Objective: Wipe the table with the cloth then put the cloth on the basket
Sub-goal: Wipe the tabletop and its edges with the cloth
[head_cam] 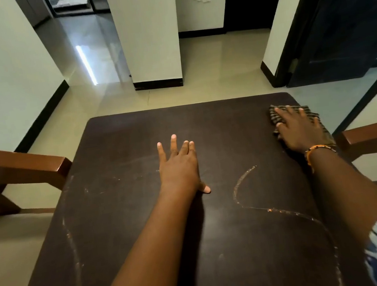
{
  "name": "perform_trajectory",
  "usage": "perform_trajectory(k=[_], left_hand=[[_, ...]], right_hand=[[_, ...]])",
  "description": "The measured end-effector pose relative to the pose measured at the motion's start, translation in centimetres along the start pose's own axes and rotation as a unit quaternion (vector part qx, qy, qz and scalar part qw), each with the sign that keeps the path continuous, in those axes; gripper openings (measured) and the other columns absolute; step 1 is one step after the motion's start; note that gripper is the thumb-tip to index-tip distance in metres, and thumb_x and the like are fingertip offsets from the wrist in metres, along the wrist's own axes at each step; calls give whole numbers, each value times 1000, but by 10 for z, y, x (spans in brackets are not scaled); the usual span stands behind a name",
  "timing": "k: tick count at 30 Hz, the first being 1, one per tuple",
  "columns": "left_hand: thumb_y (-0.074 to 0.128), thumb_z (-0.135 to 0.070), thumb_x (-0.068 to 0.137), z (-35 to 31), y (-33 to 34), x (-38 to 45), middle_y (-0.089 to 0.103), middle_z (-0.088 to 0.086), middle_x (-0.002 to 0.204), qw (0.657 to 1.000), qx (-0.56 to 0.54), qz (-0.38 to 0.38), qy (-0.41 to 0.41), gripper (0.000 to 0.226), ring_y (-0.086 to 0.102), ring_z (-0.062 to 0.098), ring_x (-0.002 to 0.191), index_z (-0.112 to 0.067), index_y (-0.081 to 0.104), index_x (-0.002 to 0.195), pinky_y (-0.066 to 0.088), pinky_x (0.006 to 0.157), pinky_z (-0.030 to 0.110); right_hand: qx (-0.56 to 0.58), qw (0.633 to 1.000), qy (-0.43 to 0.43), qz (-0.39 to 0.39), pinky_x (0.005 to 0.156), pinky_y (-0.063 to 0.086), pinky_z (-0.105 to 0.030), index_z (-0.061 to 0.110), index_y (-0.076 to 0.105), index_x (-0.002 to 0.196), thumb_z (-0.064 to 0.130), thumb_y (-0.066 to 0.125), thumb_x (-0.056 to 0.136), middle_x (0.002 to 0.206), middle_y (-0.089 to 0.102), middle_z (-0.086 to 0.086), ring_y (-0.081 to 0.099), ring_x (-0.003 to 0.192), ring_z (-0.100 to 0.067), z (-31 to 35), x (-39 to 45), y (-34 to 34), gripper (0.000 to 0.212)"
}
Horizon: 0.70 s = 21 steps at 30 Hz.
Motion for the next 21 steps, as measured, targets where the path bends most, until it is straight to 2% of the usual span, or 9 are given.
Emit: perform_trajectory(k=[4,6,11,15,17,21], left_hand=[[62,-61,73,0,5,4,-4,6,160,999,41,12,-7,116,-22,31,143,-8,-7,148,-14,111,56],[59,-62,75,3,8,4,-4,7,160,999,39,22,-13,114,-23,31,143,-7,-8,148,-14,112,56],[57,-63,76,3,12,8,-8,7,159,998,48,30,-9,113,-24,30,143,-8,-10,148,-13,112,56],[58,-65,74,5,16,12,-10,3,159,998,44,48,-16,115,-21,27,144,-9,-10,149,-10,113,56],[56,-66,74,7,18,13,-13,2,159,997,45,64,-19,115,-20,27,144,-10,-11,148,-9,113,56],[53,-68,75,7,17,12,-21,3,157,994,59,94,-19,115,-24,28,143,-9,-15,147,-9,113,56]], right_hand=[[6,998,57,-12,116,3,-56,28,22,147,31,33,98,158,16,-3,8,145,-28,-7,3,-1,51],[10,999,47,-4,116,2,-57,28,20,148,32,33,98,159,13,-3,6,146,-29,15,5,5,52],[-4,994,-102,41,115,2,-55,31,17,148,35,33,98,159,8,0,2,146,-28,144,24,37,53],[1,961,-256,109,115,-3,-53,34,15,148,33,31,98,160,5,2,-2,147,-26,249,22,62,52],[-1,951,-288,116,116,-3,-52,35,16,148,33,29,99,160,6,4,0,147,-24,258,24,63,51],[-8,952,-291,92,116,1,-52,34,16,148,33,29,99,159,9,4,3,147,-22,222,40,55,51]])
Point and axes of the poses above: each hand's wrist, its own x-axis towards the middle knuckle, its own y-axis out of the palm, z = x × y, the point moved 5 cm from there along x, towards the middle knuckle
